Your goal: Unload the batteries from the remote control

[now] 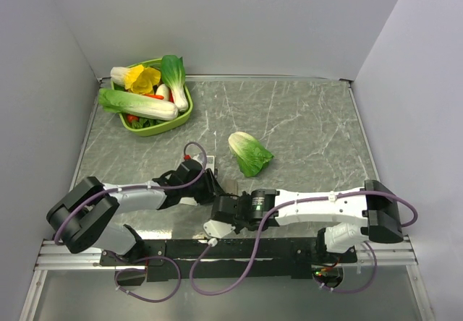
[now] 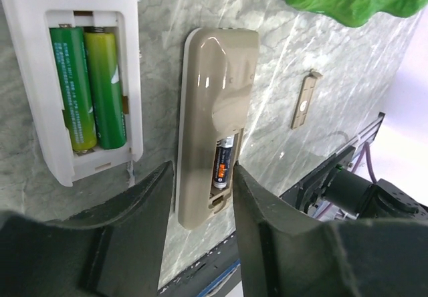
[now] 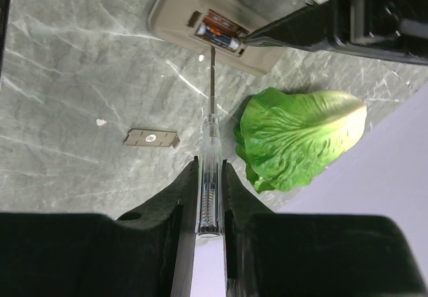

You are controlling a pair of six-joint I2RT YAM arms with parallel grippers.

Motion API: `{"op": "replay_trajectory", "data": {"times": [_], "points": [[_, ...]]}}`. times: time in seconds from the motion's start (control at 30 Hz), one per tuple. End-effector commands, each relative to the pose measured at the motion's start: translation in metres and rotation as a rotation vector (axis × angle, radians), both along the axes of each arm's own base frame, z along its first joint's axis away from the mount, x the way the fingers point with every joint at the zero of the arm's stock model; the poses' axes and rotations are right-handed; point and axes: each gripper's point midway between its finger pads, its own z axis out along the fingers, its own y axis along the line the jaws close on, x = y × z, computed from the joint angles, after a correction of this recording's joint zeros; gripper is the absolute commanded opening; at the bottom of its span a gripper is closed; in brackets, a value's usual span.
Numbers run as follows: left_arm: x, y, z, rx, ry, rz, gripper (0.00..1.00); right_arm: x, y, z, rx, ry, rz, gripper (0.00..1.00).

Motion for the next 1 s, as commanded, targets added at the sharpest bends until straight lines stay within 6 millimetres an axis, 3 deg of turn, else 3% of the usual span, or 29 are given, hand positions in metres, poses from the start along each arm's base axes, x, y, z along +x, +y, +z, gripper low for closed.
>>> {"op": "replay_trajectory", "data": {"times": [0.0, 0.47, 0.57, 0.6, 0.63, 0.7, 0.97], "points": [[0.009, -0.005, 0.006, 0.002, -0.031, -0.01, 0.44, 0.0, 0.007, 0.004, -0.056, -0.028, 0.05, 0.0], [0.005, -0.009, -0.01, 0.001, -0.005, -0.041, 0.36, 0.0, 0.02, -0.007, -0.181, -0.071, 0.103, 0.0], [0.003, -0.008, -0.014, 0.003, 0.008, -0.041, 0.28, 0.0, 0.026, -0.012, -0.148, -0.072, 0.1, 0.0], [0.002, -0.007, -0.016, 0.006, 0.015, -0.037, 0.25, 0.001, 0.019, -0.017, -0.144, -0.073, 0.093, 0.0], [0.001, -0.006, -0.017, 0.009, 0.016, -0.036, 0.24, 0.002, 0.028, -0.018, -0.075, -0.085, 0.085, 0.0], [0.0, -0.004, -0.019, 0.008, 0.022, -0.029, 0.2, 0.001, 0.015, -0.025, -0.048, -0.085, 0.071, 0.0], [-0.007, -0.001, -0.031, 0.011, 0.069, -0.018, 0.08, 0.004, 0.005, -0.036, 0.166, -0.094, -0.032, 0.0]]}}
